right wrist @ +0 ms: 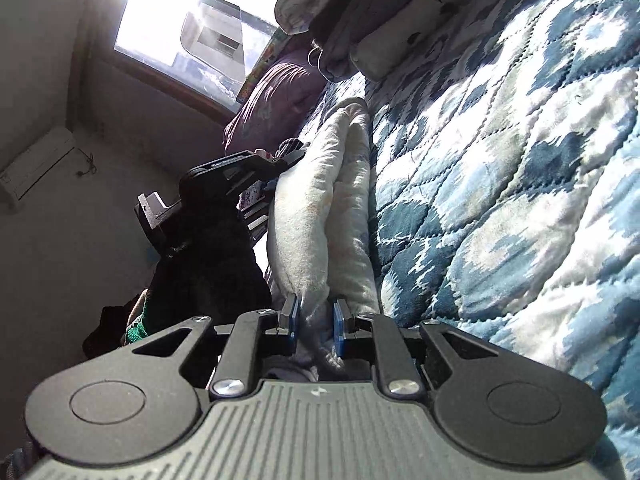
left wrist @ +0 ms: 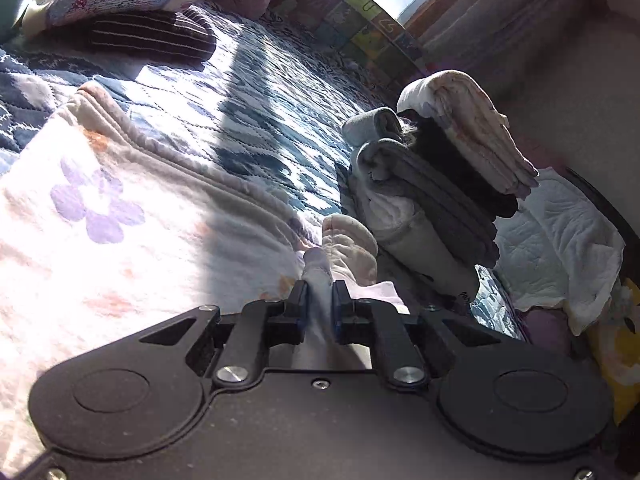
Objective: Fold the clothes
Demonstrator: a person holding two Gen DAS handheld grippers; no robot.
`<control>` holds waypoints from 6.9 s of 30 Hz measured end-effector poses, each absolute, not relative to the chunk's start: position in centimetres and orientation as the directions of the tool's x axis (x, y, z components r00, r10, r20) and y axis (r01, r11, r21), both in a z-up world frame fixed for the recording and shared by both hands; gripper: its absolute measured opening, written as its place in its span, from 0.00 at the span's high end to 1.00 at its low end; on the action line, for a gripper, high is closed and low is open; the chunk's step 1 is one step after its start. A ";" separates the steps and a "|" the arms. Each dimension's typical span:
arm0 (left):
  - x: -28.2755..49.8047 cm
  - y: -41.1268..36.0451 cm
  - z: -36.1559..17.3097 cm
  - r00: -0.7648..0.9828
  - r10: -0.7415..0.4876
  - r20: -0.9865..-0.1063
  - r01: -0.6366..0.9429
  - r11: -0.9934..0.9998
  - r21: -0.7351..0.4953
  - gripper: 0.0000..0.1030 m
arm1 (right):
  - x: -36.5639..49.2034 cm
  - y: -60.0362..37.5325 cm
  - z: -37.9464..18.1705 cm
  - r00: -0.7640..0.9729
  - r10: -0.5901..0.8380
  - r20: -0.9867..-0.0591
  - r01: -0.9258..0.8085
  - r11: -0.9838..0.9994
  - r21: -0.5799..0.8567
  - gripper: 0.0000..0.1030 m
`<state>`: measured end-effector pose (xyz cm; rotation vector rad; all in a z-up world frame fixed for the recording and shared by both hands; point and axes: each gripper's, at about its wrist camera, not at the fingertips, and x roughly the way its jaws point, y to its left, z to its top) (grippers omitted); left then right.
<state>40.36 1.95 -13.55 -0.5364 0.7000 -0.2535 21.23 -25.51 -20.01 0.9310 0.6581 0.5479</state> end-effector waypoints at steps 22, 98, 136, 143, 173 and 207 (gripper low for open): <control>36.9 -6.1 -9.9 0.712 -0.335 -0.618 0.477 0.875 0.075 0.70 | 16.4 -21.8 -13.8 0.868 0.388 -0.310 -0.256 0.885 0.389 0.77; 21.9 8.8 -12.0 0.860 -0.285 -0.424 0.199 0.951 -0.235 0.88 | 19.1 -15.1 -13.1 0.735 0.612 -0.291 -0.191 0.599 0.777 0.28; 18.3 21.8 -11.5 0.894 -0.316 -0.318 0.079 0.810 -0.581 0.39 | 23.7 -6.9 -15.7 0.763 0.494 -0.417 0.094 0.554 0.828 0.91; 18.9 21.5 -11.6 0.888 -0.347 -0.302 0.091 0.776 -0.625 0.40 | 22.1 -9.0 -9.2 0.845 0.455 -0.282 -0.158 0.715 0.681 0.91; 21.3 11.0 -12.2 0.676 -0.571 -0.466 0.429 0.819 -0.382 0.60 | 19.3 -25.9 -13.9 0.909 0.274 -0.313 -0.046 0.814 0.579 0.91; 36.6 14.2 -12.3 0.803 -0.371 -0.467 0.180 0.897 -0.404 0.78 | 23.0 -28.9 -14.1 0.888 0.411 -0.207 -0.196 0.744 0.638 0.91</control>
